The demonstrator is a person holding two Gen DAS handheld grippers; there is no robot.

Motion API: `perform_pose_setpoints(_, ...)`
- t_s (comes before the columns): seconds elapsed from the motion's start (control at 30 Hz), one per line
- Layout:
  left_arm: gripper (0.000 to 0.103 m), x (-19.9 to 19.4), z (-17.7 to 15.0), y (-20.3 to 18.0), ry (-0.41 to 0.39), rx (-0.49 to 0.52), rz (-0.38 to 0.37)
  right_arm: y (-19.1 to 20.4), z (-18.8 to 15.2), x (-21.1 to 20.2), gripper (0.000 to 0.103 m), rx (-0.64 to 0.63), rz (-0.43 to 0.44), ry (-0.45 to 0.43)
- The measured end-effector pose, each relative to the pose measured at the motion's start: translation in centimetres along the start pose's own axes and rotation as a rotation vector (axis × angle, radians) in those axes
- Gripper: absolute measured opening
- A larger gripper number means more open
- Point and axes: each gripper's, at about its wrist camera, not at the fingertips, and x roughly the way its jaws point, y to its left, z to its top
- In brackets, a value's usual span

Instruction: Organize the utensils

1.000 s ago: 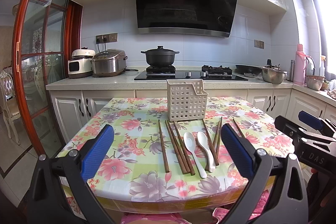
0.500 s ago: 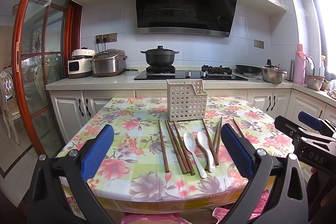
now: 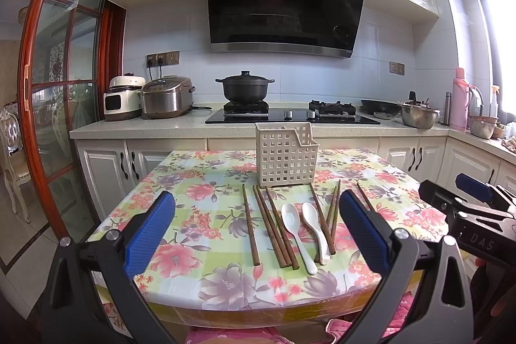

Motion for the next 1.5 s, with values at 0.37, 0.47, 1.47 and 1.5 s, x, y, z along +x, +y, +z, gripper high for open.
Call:
perform_pose_setpoints(0.37,0.099,0.2,0.1,-0.1,0.011,0.007,-0.01,0.0,0.0,0.1,0.085,0.024,-0.008,0.017)
perform_pose_setpoints(0.47,0.099,0.3,0.0,-0.2,0.014,0.01,-0.012,-0.2,0.1,0.2,0.085,0.025,-0.007,0.018)
perform_pose_setpoints(1.47,0.099,4.1,-1.3,0.0,0.193,-0.015,-0.065,-5.8,-0.1,8.0,0.085,0.088,-0.109,0.212)
perform_pose_setpoints(1.5,0.099,4.6,-1.3,0.2,0.211,-0.024,-0.058,-6.4,-0.4,9.5,0.085,0.104,-0.104,0.248)
